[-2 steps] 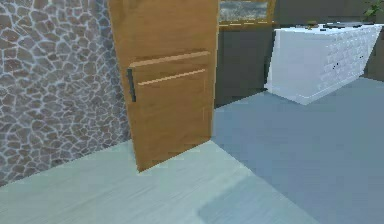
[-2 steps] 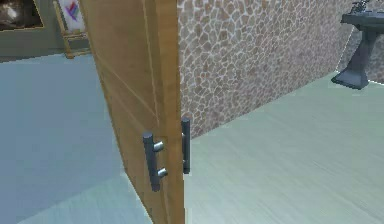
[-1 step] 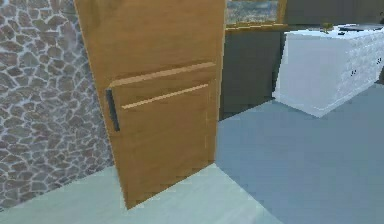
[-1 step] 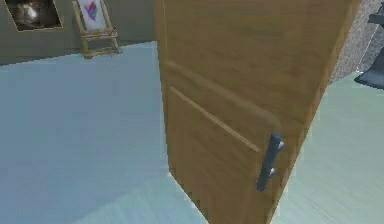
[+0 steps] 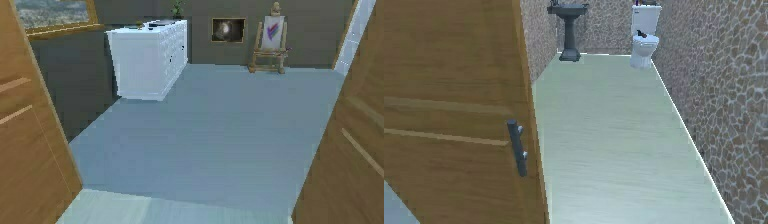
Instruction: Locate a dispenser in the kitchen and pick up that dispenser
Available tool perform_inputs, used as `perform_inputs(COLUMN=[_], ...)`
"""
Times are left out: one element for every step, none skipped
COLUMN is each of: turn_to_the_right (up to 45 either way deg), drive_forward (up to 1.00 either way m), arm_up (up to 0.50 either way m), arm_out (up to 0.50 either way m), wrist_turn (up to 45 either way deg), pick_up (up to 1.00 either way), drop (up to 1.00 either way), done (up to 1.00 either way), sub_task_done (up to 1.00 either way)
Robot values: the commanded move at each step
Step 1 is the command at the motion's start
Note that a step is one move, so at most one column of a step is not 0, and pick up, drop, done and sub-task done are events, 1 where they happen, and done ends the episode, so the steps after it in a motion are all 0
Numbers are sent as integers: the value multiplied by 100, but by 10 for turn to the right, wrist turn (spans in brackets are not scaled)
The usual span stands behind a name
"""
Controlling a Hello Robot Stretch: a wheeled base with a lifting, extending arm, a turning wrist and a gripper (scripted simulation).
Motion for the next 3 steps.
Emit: perform_inputs(turn_to_the_right=[30, 0, 270], drive_forward=[0, 45, 0], arm_up=[0, 0, 0], arm_out=[0, 0, 0], wrist_turn=[0, 0, 0], pick_up=[0, 0, 0], drop=[0, 0, 0], done=[0, 0, 0], sub_task_done=[0, 0, 0])
